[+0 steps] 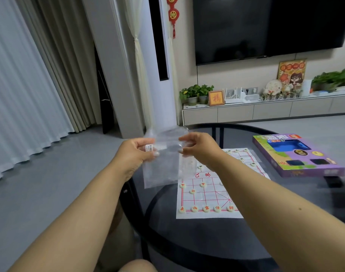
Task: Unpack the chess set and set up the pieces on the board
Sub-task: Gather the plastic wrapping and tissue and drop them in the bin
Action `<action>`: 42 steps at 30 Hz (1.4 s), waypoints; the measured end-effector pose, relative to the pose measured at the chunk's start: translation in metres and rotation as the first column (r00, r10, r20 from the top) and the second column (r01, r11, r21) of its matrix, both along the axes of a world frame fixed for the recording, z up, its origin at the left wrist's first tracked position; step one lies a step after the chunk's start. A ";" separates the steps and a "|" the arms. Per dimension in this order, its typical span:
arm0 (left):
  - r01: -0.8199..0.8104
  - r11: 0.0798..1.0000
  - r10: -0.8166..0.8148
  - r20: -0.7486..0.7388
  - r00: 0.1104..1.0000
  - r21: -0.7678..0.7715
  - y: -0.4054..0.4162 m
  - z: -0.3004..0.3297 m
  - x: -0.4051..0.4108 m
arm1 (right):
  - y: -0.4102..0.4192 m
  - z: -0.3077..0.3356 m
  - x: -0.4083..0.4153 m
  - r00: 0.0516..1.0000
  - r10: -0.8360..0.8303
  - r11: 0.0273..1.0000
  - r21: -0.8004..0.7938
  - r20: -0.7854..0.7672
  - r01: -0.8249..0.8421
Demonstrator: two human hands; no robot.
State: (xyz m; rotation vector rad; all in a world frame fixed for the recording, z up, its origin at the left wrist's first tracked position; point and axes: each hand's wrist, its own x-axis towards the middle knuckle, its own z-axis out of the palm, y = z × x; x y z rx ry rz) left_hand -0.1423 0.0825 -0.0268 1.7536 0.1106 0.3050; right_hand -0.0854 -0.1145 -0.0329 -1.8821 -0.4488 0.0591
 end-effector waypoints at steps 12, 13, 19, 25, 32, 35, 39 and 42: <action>-0.069 0.949 0.060 0.038 0.997 0.308 -0.018 0.001 0.000 | 0.010 0.012 0.004 0.996 -0.091 0.994 -0.052 0.022 0.092; -0.108 0.983 0.101 0.059 0.993 0.146 -0.020 -0.003 0.001 | 0.010 0.006 0.003 0.993 -0.091 0.996 -0.004 -0.079 0.091; -0.005 0.984 0.019 0.074 0.997 -0.179 -0.022 -0.028 0.004 | 0.022 -0.016 -0.001 0.984 -0.130 0.974 0.168 -0.123 0.150; -0.017 0.987 0.015 -0.019 1.000 -0.161 -0.006 -0.031 0.005 | 0.024 -0.015 -0.006 0.986 0.166 0.978 0.129 -0.005 -0.165; 0.052 0.964 -0.030 -0.086 0.996 0.263 0.023 -0.040 0.007 | 0.039 -0.018 0.005 0.962 0.204 0.885 -0.454 0.180 -0.103; -0.004 0.818 0.011 -0.009 1.000 0.576 0.037 -0.047 0.015 | 0.048 -0.022 0.014 0.963 0.184 0.906 -0.414 0.197 -0.089; -0.085 0.895 0.100 -0.010 0.995 0.439 0.050 -0.061 0.025 | 0.064 -0.037 0.029 0.982 0.171 0.983 -0.060 -0.082 -0.176; -0.129 0.969 0.134 -0.010 0.991 0.211 0.050 -0.070 0.030 | 0.078 -0.045 0.042 0.975 0.125 0.981 0.172 -0.182 -0.093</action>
